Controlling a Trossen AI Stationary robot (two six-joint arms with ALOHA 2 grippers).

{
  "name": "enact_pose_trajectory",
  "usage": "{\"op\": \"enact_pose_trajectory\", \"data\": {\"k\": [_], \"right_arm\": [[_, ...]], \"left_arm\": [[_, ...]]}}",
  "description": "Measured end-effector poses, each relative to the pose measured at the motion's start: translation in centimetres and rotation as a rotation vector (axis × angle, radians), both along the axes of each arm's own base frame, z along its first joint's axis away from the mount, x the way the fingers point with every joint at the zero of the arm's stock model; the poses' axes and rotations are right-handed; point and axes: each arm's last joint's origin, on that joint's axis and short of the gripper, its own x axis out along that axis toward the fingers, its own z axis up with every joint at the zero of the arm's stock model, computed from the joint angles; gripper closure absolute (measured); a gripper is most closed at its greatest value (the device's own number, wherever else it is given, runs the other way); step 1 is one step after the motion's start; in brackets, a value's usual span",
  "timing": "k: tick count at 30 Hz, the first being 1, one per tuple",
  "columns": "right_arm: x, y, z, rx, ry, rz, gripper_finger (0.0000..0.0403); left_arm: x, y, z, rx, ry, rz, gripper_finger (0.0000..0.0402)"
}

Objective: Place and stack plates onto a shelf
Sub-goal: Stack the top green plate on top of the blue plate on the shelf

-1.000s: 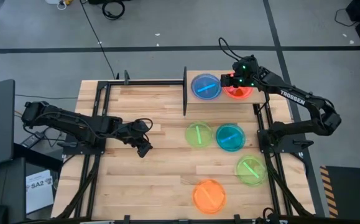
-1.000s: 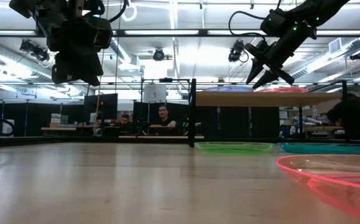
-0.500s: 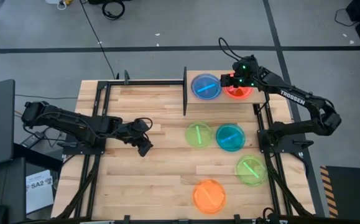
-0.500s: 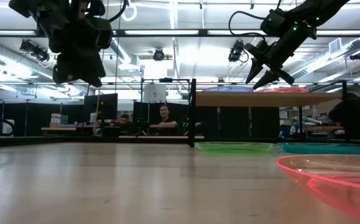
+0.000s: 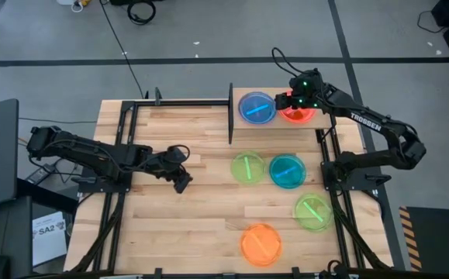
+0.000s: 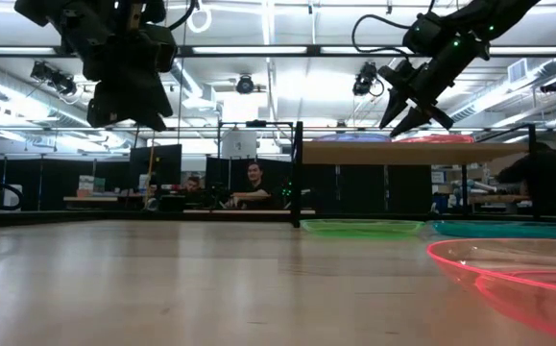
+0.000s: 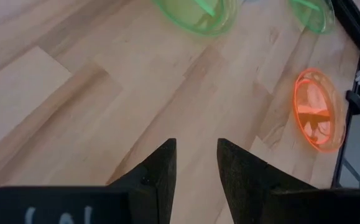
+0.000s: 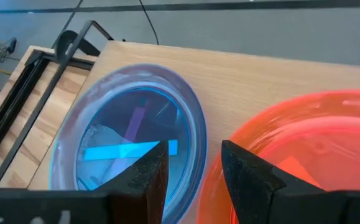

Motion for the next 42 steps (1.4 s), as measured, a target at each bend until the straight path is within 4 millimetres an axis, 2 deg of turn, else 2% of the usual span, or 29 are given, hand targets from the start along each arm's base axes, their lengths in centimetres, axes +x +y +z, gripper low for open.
{"op": "enact_pose_trajectory", "data": {"k": [8, 15, 21, 31, 42], "right_arm": [[-1.0, 1.7, 2.4, -0.093, -0.078, 0.022, 0.0249], [-1.3, 5.2, 4.8, -0.173, -0.170, 0.127, 0.0249], [-0.9, 8.3, 5.9, -0.204, -0.232, 0.265, 0.0249], [1.3, 12.5, 5.7, -0.183, -0.241, 0.494, 0.0249], [4.4, 16.3, 4.4, -0.181, -0.181, 0.634, 0.0249]], "left_arm": [[0.4, 0.1, 0.4, 0.020, -0.056, 0.028, 0.0278], [1.1, 0.2, 0.2, 0.054, -0.087, 0.073, 0.0278], [3.1, 0.0, -1.0, 0.049, -0.127, 0.076, 0.0278], [6.3, 1.0, -4.7, 0.042, -0.121, 0.136, 0.0278], [8.3, 3.1, -7.4, 0.030, -0.156, 0.208, 0.0278]]}}
